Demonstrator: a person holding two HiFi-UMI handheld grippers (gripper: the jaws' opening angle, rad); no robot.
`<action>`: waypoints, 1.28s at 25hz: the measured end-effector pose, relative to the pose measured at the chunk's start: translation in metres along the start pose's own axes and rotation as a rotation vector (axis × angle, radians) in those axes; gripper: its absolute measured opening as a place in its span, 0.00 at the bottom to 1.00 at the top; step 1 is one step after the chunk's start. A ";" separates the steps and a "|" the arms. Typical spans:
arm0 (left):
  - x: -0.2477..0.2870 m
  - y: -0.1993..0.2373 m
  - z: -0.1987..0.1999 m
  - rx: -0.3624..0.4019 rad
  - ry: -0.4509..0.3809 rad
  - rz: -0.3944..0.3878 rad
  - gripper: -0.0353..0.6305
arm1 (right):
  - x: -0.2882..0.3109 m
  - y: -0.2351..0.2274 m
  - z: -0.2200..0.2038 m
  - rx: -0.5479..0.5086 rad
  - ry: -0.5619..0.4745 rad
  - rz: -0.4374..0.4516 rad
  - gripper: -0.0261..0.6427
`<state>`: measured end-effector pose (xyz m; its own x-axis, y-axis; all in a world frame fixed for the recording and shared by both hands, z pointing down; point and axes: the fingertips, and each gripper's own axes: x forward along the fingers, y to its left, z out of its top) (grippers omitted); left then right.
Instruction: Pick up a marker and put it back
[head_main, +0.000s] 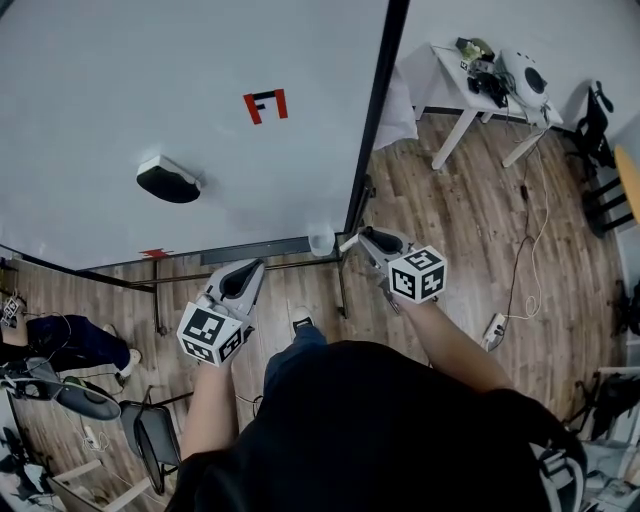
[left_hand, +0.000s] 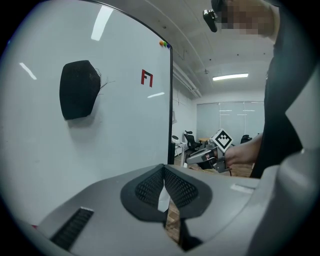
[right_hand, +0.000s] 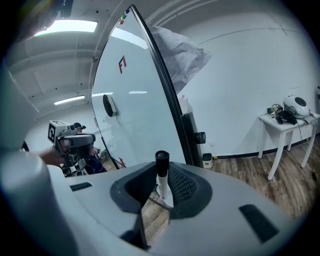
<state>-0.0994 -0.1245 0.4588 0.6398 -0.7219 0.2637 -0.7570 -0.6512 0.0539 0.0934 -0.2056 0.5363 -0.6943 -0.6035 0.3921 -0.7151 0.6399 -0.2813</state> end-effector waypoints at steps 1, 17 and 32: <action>0.000 -0.001 0.000 0.000 -0.001 0.001 0.07 | -0.002 0.000 -0.001 -0.001 0.001 -0.002 0.13; -0.002 -0.002 -0.002 -0.007 0.000 0.009 0.07 | 0.001 -0.001 0.001 -0.007 0.004 0.007 0.13; -0.004 0.036 -0.016 -0.038 0.026 0.028 0.07 | 0.071 0.005 -0.011 -0.050 0.067 0.035 0.13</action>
<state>-0.1308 -0.1412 0.4749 0.6148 -0.7332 0.2905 -0.7795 -0.6209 0.0824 0.0421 -0.2398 0.5727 -0.7108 -0.5483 0.4406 -0.6842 0.6842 -0.2524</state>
